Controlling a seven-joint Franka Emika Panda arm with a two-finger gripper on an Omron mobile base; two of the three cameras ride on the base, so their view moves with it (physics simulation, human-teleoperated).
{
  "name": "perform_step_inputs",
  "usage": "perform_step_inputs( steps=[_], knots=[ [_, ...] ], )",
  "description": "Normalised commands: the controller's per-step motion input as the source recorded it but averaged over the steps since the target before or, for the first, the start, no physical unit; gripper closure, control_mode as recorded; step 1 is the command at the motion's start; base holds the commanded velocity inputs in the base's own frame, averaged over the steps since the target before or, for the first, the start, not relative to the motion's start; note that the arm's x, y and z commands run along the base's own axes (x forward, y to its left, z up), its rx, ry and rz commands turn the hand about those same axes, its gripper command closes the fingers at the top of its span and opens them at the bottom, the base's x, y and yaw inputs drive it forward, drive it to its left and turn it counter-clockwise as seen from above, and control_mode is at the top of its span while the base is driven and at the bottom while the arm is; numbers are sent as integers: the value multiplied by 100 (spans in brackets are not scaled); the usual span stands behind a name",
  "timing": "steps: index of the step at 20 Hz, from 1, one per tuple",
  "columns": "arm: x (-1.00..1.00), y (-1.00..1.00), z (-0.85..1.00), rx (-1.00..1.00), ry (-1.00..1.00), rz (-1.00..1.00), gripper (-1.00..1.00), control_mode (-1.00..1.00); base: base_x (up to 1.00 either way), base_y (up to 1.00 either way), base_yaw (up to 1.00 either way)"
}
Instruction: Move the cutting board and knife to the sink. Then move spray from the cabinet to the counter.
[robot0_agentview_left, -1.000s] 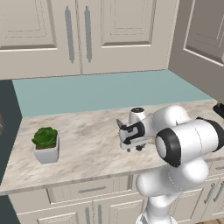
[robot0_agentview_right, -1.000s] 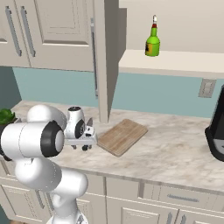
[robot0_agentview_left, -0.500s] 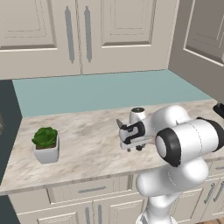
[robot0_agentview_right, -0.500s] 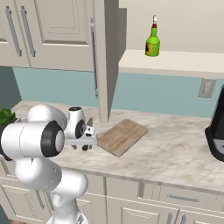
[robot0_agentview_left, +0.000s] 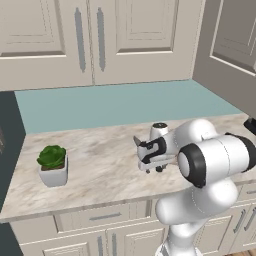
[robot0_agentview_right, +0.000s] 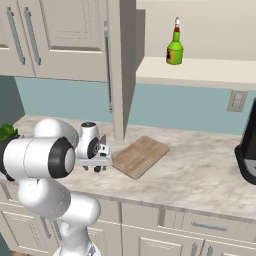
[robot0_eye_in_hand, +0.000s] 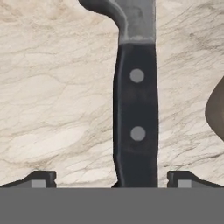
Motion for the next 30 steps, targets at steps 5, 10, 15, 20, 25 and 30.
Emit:
perform_step_inputs(
  steps=[5, 10, 15, 20, 25, 30],
  knots=[
    [0, 0, -36, 1, -4, 0, -100, -100, 0, 0, 0],
    [0, 0, -37, 2, -4, 0, -100, -100, 0, 0, 0],
    [0, 0, -38, 2, -3, 0, 100, -100, 0, 0, 0],
    [0, 0, -32, 1, -1, 0, 100, -100, 0, 0, 0],
    [0, 3, -19, 0, 3, 0, 100, -100, 0, 0, 0],
    [-1, 21, -14, 0, 1, 4, 100, -100, 0, 0, 0]
  ],
)
